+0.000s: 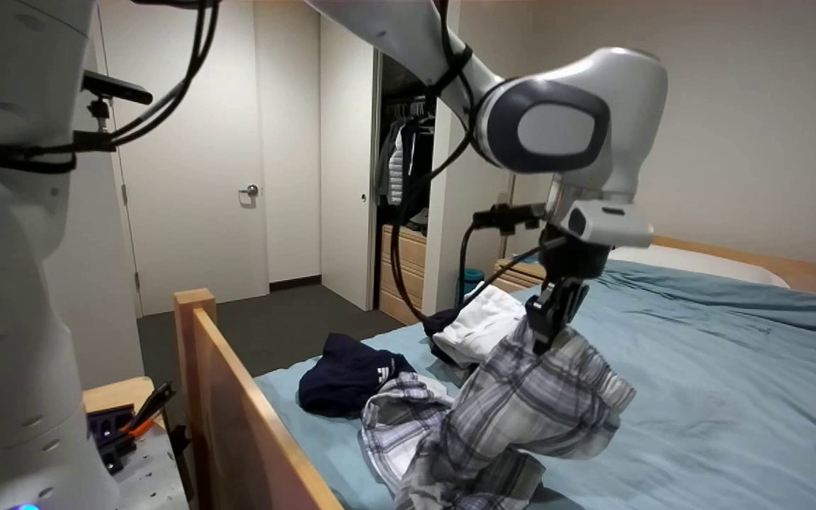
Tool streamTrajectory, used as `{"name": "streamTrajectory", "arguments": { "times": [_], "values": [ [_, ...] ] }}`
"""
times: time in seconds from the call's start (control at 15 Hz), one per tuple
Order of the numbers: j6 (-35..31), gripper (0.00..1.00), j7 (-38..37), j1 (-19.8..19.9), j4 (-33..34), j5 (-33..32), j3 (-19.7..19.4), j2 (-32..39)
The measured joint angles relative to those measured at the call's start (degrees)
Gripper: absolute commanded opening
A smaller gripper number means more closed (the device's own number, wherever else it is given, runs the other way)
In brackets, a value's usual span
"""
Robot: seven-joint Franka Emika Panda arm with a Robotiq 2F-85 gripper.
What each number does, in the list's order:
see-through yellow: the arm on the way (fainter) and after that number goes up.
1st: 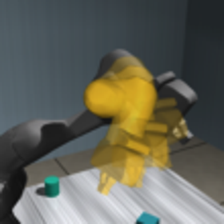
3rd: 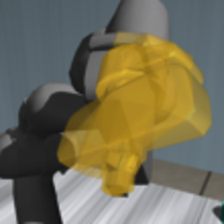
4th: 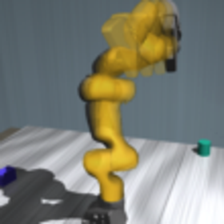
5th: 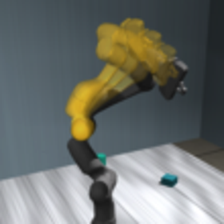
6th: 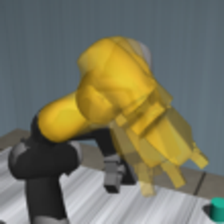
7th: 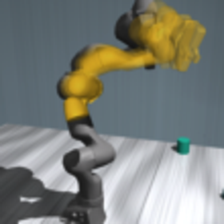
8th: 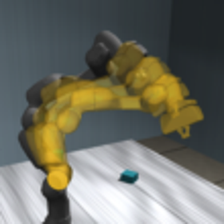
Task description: Move the pajama pants slightly to the right, unfold them, then put them back
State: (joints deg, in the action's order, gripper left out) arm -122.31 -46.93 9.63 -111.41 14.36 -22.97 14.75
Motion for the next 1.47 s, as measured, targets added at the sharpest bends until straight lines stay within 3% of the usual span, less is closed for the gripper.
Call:
{"name": "streamTrajectory", "arguments": {
  "times": [0.33, 0.67, 0.87, 1.27, 1.47],
  "values": [
    [3.07, 0.03, -14.86, 3.02, 0.20, -8.77, -2.31, -12.75],
    [10.38, 0.06, -20.24, 12.27, 0.29, -12.04, -5.24, -21.46],
    [11.21, 0.06, -16.22, 16.51, -0.16, -11.48, -8.39, -21.71],
    [11.20, 0.03, -16.10, 16.37, -0.56, -11.45, -7.41, -20.41],
    [6.50, 0.03, -17.78, 17.69, 0.67, -11.47, -8.22, -18.38]
  ]
}}
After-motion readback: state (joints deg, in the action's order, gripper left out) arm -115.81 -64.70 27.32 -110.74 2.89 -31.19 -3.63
